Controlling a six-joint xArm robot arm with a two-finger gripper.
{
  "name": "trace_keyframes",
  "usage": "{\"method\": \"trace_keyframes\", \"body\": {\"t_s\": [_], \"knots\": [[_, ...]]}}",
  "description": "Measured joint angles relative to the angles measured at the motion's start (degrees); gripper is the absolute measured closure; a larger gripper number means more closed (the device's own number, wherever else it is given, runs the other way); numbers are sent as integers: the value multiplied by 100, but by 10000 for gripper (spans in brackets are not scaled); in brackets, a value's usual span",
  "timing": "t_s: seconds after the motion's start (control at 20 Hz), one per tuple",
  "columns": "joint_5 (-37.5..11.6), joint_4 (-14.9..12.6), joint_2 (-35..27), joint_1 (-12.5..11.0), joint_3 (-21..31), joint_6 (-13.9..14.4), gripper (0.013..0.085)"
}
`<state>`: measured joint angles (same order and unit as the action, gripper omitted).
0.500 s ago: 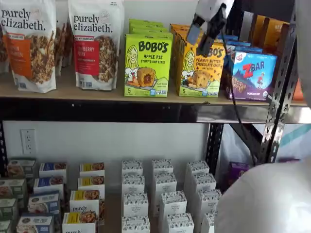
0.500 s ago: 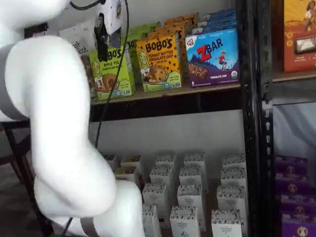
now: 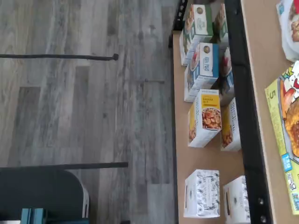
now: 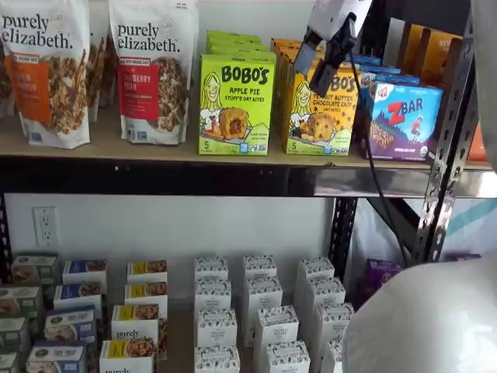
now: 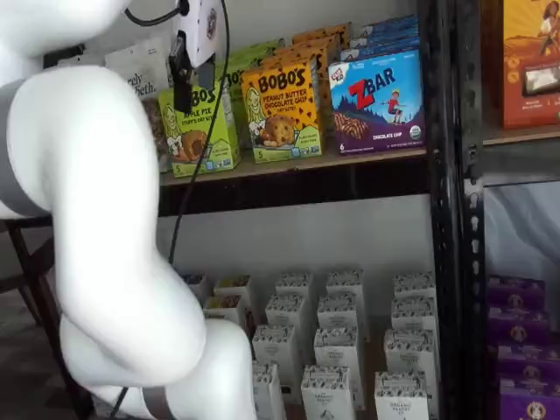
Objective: Pick up the orange box on the top shelf, the fifth box from the left
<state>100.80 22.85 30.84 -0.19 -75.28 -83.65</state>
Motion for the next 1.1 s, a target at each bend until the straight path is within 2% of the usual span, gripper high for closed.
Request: {"method": "trace_keyframes", "body": {"t_s": [0.3,0.6,0.75,0.9,1.1], "knots": [[-273,200,-15,-316,31,-251,130],[-727,294,-82,-722,9,-625,130],[-812,254,-224,-885,-123,-800,130],[-938,176,-324,-962,-185,-920,130],[-1166,229,-491,-1075,-267,-1053,130]]}}
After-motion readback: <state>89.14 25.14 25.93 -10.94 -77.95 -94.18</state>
